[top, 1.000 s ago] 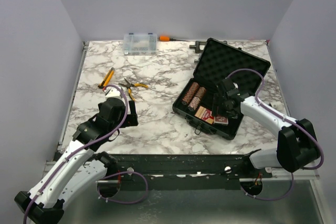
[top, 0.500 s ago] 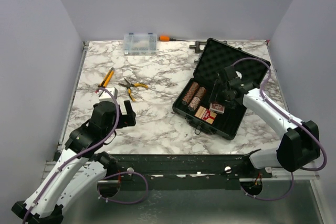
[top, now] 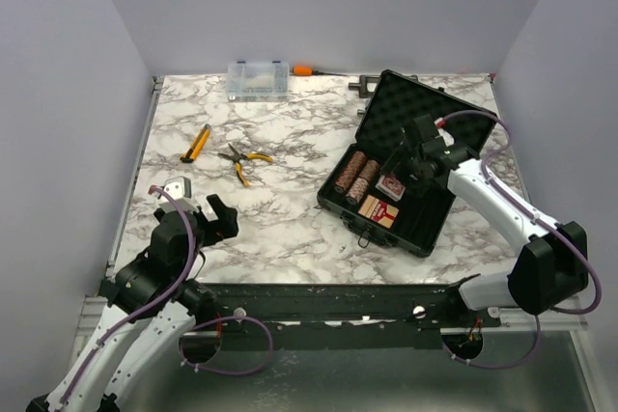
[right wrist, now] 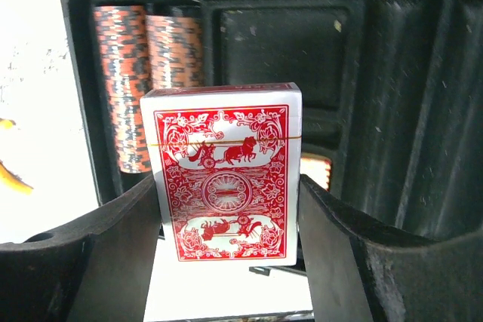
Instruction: Pack up texas hold em set
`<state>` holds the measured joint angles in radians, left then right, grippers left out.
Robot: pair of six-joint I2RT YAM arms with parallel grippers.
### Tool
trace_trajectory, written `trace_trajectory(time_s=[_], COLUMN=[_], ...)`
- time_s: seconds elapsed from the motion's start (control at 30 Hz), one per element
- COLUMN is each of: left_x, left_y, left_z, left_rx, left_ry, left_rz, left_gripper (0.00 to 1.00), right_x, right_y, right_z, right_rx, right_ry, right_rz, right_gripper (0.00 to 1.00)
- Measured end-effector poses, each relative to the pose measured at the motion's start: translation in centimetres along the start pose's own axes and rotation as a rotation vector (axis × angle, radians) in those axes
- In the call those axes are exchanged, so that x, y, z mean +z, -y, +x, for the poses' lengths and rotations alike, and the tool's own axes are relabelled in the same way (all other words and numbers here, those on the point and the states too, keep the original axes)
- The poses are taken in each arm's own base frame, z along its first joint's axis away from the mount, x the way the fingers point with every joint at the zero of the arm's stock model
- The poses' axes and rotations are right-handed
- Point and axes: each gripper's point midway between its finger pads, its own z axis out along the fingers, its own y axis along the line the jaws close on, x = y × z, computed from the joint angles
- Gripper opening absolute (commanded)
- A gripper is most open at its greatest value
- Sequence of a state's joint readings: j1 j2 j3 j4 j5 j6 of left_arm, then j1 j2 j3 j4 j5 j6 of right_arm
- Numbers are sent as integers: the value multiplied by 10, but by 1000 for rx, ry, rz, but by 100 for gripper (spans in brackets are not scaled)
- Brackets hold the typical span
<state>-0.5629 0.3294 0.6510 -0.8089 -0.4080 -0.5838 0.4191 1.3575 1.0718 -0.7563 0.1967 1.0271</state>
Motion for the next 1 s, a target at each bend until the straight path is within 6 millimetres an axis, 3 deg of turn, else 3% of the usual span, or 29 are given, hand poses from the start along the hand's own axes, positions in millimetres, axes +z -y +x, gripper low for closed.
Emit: trace_trajectory(time_s=[0.07, 0.13, 0.23, 0.43, 0.6, 1.0], left_x=[0, -1, -2, -6, -10, -3], left_y=[-2, -2, -3, 4, 9, 22], left_z=[1, 0, 0, -7, -9, -3], left_rx=[-11, -23, -39, -46, -30, 47], left_ry=[17, 38, 68, 158, 214, 224], left_rz=[6, 17, 34, 121, 187, 267], left_gripper=[98, 98, 98, 98, 98, 98], right_x=[3, 7, 13, 22, 28, 48], right_y=[-10, -27, -43, -52, -40, 22], right_z=[-4, -11, -20, -29, -22, 13], right_rx=[-75, -190, -385, -723, -959, -1344], right_ry=[-8, -16, -21, -47, -76, -164], right_rz=[-20, -54, -87, -112, -150, -193], right_gripper=[10, 1, 1, 1, 3, 2])
